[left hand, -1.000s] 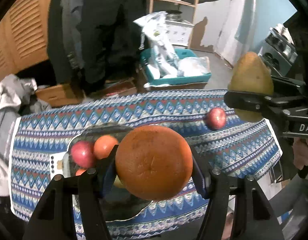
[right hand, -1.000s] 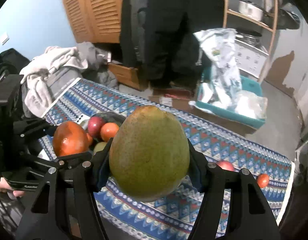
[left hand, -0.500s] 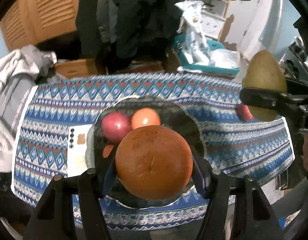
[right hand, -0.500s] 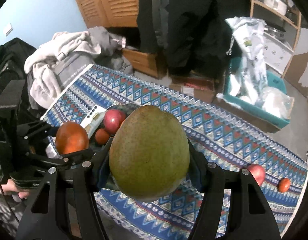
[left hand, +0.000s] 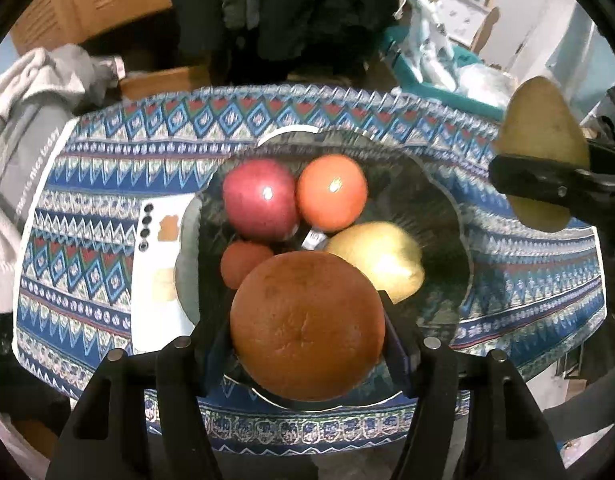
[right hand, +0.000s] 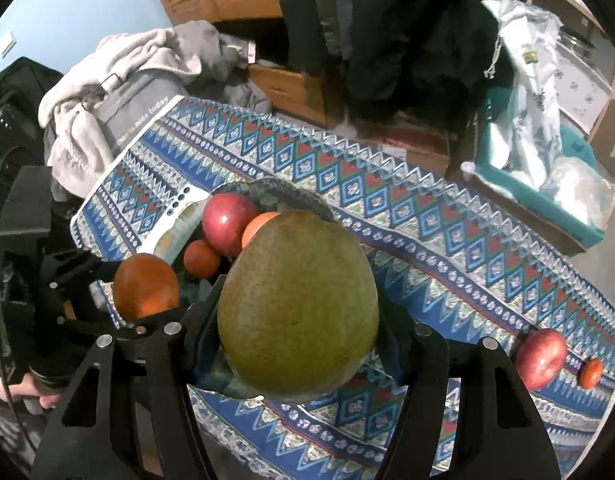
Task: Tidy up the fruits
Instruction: 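Lower the orange into the bowl and open the left tool while the right tool releases the pear, then lift both tools out of the bowl and move toward the red apple and tangerine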
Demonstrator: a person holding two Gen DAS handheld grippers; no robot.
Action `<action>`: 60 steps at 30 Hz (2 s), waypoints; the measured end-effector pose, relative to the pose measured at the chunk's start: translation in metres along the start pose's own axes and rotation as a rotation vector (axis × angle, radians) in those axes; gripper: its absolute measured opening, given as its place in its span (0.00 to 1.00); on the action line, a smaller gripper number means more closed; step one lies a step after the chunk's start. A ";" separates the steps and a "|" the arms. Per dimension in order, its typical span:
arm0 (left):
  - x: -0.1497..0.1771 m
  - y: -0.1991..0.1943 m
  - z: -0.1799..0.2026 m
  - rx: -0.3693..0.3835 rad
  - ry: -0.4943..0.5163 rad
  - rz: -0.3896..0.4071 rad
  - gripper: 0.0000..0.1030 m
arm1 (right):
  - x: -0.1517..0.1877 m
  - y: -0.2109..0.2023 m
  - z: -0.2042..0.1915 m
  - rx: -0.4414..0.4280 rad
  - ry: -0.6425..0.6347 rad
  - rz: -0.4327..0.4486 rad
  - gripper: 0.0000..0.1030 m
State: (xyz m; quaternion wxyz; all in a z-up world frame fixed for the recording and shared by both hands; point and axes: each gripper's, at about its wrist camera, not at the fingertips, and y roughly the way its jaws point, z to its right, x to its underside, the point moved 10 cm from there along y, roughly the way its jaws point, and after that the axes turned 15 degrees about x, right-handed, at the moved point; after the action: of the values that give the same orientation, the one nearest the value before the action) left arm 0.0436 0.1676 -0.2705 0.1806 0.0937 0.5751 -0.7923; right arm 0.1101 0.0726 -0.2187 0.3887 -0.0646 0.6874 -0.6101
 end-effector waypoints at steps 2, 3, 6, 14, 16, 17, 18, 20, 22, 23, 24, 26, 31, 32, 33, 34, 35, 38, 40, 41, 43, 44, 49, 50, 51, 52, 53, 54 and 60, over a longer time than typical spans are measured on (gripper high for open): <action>0.004 0.006 -0.004 0.002 -0.014 -0.018 0.64 | 0.002 0.006 -0.003 0.000 -0.007 -0.009 0.63; 0.006 0.009 -0.007 0.000 -0.019 -0.028 0.64 | 0.003 0.008 -0.005 0.000 -0.010 -0.014 0.63; 0.012 0.018 -0.011 -0.010 -0.027 -0.056 0.64 | 0.004 0.017 -0.008 -0.002 -0.014 -0.026 0.63; 0.021 0.038 -0.018 -0.017 -0.059 -0.128 0.64 | 0.005 0.033 -0.017 -0.006 -0.024 -0.051 0.63; 0.021 0.039 -0.019 -0.020 -0.063 -0.131 0.64 | 0.004 0.036 -0.017 -0.004 -0.025 -0.056 0.63; 0.019 0.037 -0.018 -0.021 -0.060 -0.124 0.64 | 0.003 0.037 -0.017 -0.003 -0.024 -0.057 0.63; 0.017 0.035 -0.017 -0.017 -0.056 -0.113 0.65 | 0.003 0.039 -0.017 -0.001 -0.024 -0.058 0.63; 0.013 0.029 -0.015 -0.015 -0.052 -0.095 0.70 | 0.002 0.043 -0.016 0.002 -0.023 -0.063 0.63; 0.008 0.022 -0.015 -0.018 -0.054 -0.067 0.73 | 0.001 0.047 -0.015 0.006 -0.022 -0.068 0.63; 0.005 0.018 -0.016 -0.020 -0.057 -0.053 0.73 | 0.001 0.049 -0.015 0.006 -0.021 -0.071 0.63; 0.002 0.015 -0.018 -0.022 -0.063 -0.038 0.73 | 0.000 0.051 -0.014 0.007 -0.019 -0.074 0.63; -0.001 0.010 -0.023 -0.026 -0.083 -0.013 0.73 | 0.000 0.057 -0.014 0.013 -0.021 -0.083 0.63; -0.009 -0.006 -0.040 -0.021 -0.159 0.055 0.73 | 0.004 0.071 -0.013 0.024 -0.037 -0.109 0.63; -0.010 -0.008 -0.042 -0.021 -0.167 0.063 0.73 | 0.004 0.073 -0.012 0.026 -0.039 -0.113 0.63; -0.013 -0.010 -0.045 -0.021 -0.176 0.073 0.73 | 0.005 0.077 -0.012 0.026 -0.042 -0.124 0.63; -0.014 -0.011 -0.046 -0.021 -0.181 0.080 0.73 | 0.006 0.079 -0.012 0.024 -0.043 -0.131 0.63; -0.015 -0.010 -0.047 -0.021 -0.185 0.085 0.73 | 0.007 0.081 -0.012 0.023 -0.044 -0.140 0.64; -0.018 -0.011 -0.050 -0.020 -0.191 0.096 0.73 | 0.012 0.086 -0.011 0.025 -0.050 -0.155 0.64; -0.019 -0.011 -0.050 -0.017 -0.195 0.098 0.73 | 0.011 0.086 -0.011 0.014 -0.043 -0.152 0.65; -0.019 -0.011 -0.050 -0.015 -0.193 0.099 0.73 | 0.011 0.084 -0.011 0.008 -0.039 -0.149 0.65; -0.020 -0.011 -0.048 -0.011 -0.190 0.100 0.73 | 0.007 0.080 -0.010 0.003 -0.033 -0.136 0.66; -0.019 -0.012 -0.046 -0.009 -0.189 0.099 0.73 | 0.006 0.078 -0.010 -0.002 -0.031 -0.133 0.66; -0.022 -0.015 -0.035 -0.004 -0.167 0.106 0.73 | 0.000 0.064 -0.007 -0.002 -0.023 -0.107 0.66; -0.023 -0.016 -0.033 -0.005 -0.160 0.110 0.73 | -0.001 0.061 -0.006 0.001 -0.020 -0.102 0.66; -0.023 -0.018 -0.031 -0.004 -0.155 0.114 0.73 | -0.001 0.058 -0.005 0.003 -0.018 -0.096 0.66; -0.024 -0.019 -0.029 -0.004 -0.149 0.116 0.73 | -0.003 0.051 -0.003 0.006 -0.017 -0.082 0.66; -0.025 -0.020 -0.027 -0.005 -0.143 0.119 0.73 | -0.004 0.047 -0.002 0.012 -0.019 -0.072 0.67; -0.026 -0.022 -0.024 -0.004 -0.137 0.124 0.73 | -0.005 0.043 -0.001 0.020 -0.021 -0.063 0.67; -0.033 -0.032 -0.008 0.012 -0.111 0.147 0.73 | -0.009 0.012 0.011 0.041 0.000 -0.012 0.69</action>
State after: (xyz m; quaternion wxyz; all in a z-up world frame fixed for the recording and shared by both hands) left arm 0.0607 0.1897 -0.2329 0.2693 0.0926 0.5509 -0.7844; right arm 0.1285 0.0720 -0.2249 0.3863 -0.0605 0.6745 -0.6262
